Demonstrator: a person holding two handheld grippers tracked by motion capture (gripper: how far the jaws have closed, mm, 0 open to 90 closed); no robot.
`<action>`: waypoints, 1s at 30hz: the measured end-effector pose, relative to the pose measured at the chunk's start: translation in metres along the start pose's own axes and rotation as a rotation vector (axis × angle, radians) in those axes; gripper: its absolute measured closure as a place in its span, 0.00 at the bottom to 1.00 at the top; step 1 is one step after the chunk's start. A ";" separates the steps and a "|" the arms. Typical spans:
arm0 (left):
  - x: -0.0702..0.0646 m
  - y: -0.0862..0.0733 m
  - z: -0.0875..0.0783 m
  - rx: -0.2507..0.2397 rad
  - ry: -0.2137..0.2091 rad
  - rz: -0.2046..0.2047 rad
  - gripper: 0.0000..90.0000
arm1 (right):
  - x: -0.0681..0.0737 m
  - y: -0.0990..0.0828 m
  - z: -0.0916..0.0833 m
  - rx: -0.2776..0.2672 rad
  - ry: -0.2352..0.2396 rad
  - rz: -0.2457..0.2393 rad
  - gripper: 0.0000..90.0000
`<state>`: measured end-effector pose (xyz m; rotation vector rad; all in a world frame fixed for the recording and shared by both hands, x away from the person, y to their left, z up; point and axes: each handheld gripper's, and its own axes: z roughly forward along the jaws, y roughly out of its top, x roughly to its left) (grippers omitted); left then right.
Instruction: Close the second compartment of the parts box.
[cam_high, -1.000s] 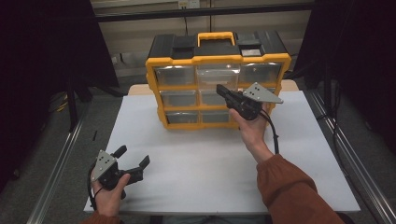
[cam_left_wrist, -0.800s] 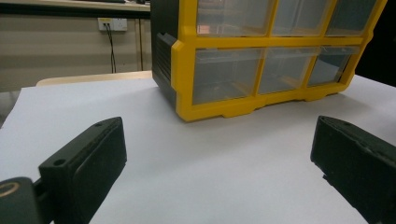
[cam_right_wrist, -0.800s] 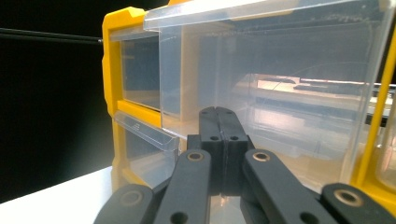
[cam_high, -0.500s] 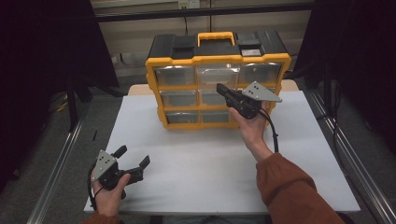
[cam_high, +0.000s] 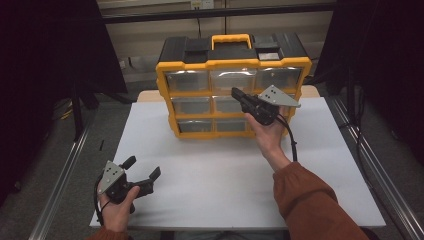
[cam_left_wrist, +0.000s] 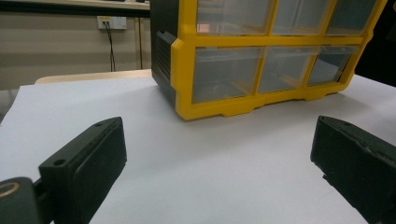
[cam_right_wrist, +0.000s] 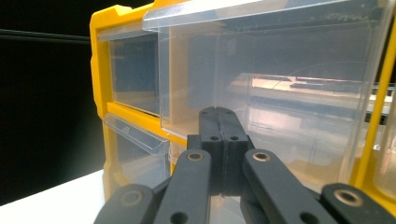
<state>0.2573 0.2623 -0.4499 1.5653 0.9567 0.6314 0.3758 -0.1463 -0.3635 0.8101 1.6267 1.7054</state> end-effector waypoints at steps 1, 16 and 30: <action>0.000 0.000 0.000 0.000 0.000 0.001 0.04 | 0.000 0.000 0.001 -0.002 0.002 0.001 1.00; -0.001 0.000 0.000 -0.013 -0.003 -0.014 0.04 | -0.004 0.000 0.008 0.005 -0.020 0.015 1.00; 0.000 0.001 0.000 -0.004 -0.003 0.003 0.04 | -0.008 -0.002 0.012 0.002 -0.033 0.016 1.00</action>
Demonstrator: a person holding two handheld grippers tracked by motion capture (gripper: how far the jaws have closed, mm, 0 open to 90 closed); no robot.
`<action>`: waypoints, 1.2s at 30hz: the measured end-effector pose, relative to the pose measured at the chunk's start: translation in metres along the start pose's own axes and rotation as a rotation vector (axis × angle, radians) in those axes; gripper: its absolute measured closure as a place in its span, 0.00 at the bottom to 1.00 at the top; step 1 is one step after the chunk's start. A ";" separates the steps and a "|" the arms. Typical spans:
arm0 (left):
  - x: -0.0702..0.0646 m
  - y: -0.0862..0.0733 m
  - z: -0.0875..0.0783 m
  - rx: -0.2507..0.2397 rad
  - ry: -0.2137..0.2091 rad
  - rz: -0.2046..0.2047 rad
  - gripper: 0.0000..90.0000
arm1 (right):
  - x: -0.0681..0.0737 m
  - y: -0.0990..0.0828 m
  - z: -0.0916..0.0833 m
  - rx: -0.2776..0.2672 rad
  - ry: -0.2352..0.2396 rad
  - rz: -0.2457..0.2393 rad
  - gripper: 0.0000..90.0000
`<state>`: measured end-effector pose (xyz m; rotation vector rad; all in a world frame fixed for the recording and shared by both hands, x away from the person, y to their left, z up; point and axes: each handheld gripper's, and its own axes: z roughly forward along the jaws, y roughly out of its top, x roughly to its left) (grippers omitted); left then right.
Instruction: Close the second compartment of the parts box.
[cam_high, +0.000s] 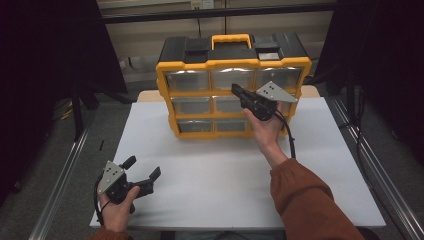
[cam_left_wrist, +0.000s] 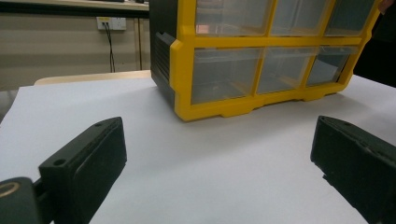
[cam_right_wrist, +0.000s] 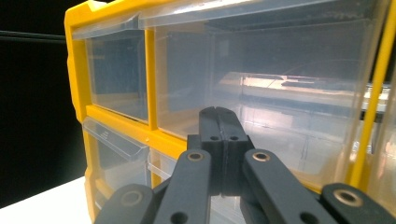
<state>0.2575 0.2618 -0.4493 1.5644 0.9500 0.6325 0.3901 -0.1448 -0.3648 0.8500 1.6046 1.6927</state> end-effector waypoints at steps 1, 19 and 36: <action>-0.001 0.000 0.001 -0.007 -0.001 -0.015 0.04 | 0.000 0.000 0.000 0.003 -0.001 -0.006 1.00; 0.001 -0.001 0.004 0.004 -0.011 -0.012 0.04 | -0.002 -0.002 0.002 0.003 0.039 0.040 0.97; 0.001 -0.001 0.003 0.007 -0.002 -0.012 0.04 | 0.006 0.002 -0.024 0.000 0.047 0.070 0.50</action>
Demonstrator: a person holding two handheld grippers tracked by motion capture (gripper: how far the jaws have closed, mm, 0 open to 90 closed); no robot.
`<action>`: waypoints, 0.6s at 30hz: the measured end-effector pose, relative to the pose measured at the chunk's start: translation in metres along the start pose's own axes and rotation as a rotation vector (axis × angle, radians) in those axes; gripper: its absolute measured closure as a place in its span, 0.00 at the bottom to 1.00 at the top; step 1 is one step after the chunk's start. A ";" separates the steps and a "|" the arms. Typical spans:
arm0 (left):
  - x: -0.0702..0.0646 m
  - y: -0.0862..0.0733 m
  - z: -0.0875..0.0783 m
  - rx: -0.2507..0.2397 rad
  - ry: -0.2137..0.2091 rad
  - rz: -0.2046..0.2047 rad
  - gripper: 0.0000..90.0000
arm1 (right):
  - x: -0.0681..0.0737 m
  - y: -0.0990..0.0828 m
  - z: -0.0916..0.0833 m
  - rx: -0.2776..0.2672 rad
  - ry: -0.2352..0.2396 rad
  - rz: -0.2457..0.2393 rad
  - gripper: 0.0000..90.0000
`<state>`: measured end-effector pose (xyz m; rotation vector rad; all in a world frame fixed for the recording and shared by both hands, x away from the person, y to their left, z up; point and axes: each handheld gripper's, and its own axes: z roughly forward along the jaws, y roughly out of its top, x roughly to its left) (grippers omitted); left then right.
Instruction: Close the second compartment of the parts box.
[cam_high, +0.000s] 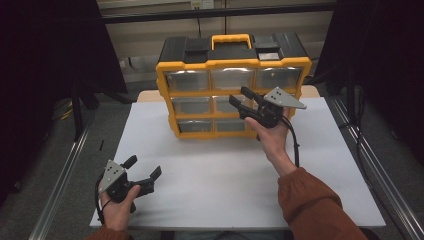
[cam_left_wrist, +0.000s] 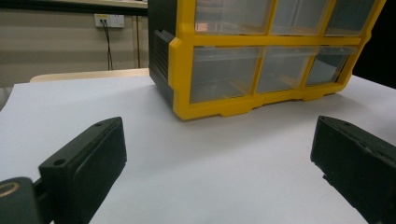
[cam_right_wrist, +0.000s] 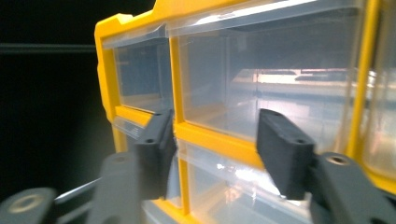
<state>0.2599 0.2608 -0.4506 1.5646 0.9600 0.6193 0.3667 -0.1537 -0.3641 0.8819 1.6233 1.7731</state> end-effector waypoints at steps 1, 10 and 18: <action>0.000 0.000 0.000 -0.003 0.000 0.001 0.04 | 0.000 0.000 -0.002 0.002 0.004 0.005 0.47; 0.001 0.000 0.000 0.001 -0.006 -0.003 0.04 | 0.006 -0.005 -0.020 0.027 -0.033 -0.016 0.21; 0.001 0.000 0.000 0.002 0.000 0.003 0.04 | 0.004 -0.014 -0.036 0.050 -0.056 -0.012 0.08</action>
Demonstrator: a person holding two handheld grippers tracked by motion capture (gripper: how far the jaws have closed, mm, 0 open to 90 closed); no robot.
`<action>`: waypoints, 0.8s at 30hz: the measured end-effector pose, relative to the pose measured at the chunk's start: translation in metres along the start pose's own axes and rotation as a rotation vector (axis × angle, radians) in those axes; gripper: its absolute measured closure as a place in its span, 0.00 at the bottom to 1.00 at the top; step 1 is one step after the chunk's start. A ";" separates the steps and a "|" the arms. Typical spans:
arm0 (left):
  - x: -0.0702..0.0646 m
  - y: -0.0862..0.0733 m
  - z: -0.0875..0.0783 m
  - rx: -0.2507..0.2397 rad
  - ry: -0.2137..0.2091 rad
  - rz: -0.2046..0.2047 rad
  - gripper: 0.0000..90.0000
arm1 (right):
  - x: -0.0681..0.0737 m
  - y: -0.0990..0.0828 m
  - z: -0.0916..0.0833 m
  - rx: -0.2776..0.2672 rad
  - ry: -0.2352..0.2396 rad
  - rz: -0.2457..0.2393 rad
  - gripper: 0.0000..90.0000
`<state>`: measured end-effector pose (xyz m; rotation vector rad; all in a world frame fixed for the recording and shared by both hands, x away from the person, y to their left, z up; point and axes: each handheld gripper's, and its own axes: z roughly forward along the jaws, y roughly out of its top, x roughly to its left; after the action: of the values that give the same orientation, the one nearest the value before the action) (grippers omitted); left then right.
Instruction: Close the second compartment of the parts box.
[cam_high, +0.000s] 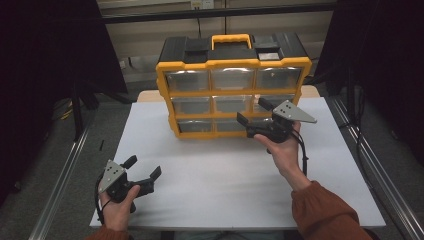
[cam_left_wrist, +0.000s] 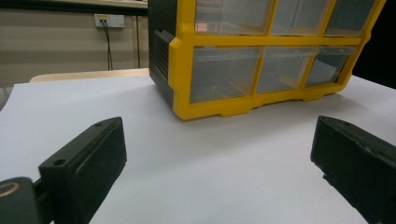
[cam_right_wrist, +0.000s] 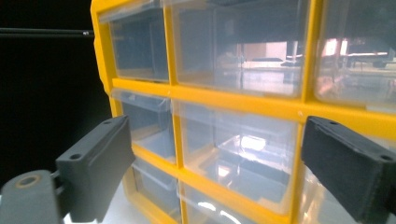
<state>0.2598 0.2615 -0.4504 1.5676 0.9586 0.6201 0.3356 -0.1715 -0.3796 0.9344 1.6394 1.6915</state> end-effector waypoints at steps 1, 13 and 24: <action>0.000 0.000 0.000 -0.007 -0.004 -0.006 0.04 | -0.001 -0.001 -0.002 0.008 0.002 -0.001 0.07; 0.000 0.000 0.000 -0.007 -0.002 -0.016 0.04 | -0.010 -0.021 -0.023 0.075 -0.037 0.006 0.01; 0.002 0.000 0.000 0.000 -0.008 -0.029 0.04 | -0.015 -0.035 -0.048 0.106 -0.094 -0.020 0.02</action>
<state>0.2608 0.2632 -0.4510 1.5525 0.9736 0.5937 0.3028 -0.2092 -0.4154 1.0291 1.6832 1.5369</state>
